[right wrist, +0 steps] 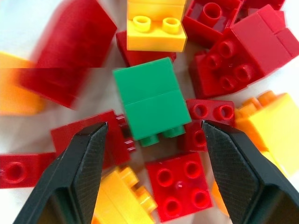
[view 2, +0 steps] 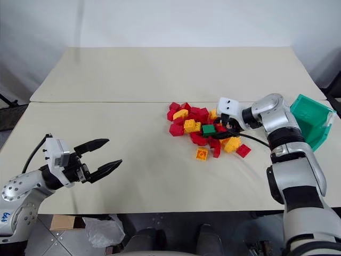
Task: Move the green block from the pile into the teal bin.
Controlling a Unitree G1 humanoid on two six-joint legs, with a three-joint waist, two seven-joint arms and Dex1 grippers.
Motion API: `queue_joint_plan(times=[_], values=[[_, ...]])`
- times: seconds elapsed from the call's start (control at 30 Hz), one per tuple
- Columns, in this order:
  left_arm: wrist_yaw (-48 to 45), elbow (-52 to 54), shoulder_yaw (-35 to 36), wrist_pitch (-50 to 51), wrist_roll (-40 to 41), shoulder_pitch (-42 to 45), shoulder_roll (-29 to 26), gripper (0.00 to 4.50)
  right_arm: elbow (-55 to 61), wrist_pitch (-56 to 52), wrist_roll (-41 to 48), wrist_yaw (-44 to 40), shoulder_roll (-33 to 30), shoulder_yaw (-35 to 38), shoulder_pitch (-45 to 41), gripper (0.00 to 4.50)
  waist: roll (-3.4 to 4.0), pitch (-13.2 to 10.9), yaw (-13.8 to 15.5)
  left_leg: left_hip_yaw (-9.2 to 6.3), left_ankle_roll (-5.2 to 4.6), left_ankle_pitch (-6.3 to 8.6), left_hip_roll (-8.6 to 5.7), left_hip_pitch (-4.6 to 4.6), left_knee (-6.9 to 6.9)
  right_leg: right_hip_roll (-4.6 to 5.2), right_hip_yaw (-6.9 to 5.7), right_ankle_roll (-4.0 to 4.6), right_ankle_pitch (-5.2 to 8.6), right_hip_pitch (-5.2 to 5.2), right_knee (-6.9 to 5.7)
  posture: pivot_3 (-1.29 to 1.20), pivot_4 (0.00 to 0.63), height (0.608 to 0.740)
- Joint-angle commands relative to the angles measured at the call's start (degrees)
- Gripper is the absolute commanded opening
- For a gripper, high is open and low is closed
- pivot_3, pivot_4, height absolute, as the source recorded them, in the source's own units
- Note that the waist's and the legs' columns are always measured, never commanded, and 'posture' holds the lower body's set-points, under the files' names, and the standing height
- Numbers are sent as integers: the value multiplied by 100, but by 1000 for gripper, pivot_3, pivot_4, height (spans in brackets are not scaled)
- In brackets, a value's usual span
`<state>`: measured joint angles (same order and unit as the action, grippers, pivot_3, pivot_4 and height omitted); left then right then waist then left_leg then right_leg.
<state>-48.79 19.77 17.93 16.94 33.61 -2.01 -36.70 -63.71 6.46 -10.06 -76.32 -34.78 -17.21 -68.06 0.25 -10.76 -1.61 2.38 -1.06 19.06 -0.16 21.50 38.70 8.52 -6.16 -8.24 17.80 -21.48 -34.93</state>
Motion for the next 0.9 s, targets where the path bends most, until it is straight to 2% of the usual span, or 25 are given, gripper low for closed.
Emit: queue_joint_plan(times=[0.03,0.33,0.43,0.57,0.77,0.9], values=[[24,177,64,-16,103,-25,14,4500,-184,97,-88,0,67,37,-68,3314,0,0,-4,0,0,0,0,0,0,0,0,0,0,0,0,0,150,740],[88,256,77,-11,120,-115,43,4500,-197,271,-61,-54,351,162,-98,3314,0,0,-26,-1,0,0,3,-2,2,-2,1,0,0,0,-4,0,150,740],[85,232,52,-13,113,-71,41,4500,-238,270,-119,-95,362,153,-122,2704,0,0,-43,0,1,0,4,-3,2,-3,3,0,0,0,-5,0,150,740],[73,228,38,-23,110,-51,43,4500,-242,335,-56,-82,352,274,-113,1519,1,-1,-61,2,2,0,5,-4,2,-3,5,0,0,0,-5,0,150,740],[15,278,-59,-5,144,3,51,4500,90,687,609,-611,131,867,50,1472,9,-5,-50,3,2,1,4,-6,2,-2,6,0,0,0,-7,0,150,740],[-15,207,-271,2,138,232,95,4500,579,488,1123,-723,-335,1401,442,1472,13,-9,39,-7,1,0,1,1,5,-1,3,0,0,0,-4,0,150,740]])
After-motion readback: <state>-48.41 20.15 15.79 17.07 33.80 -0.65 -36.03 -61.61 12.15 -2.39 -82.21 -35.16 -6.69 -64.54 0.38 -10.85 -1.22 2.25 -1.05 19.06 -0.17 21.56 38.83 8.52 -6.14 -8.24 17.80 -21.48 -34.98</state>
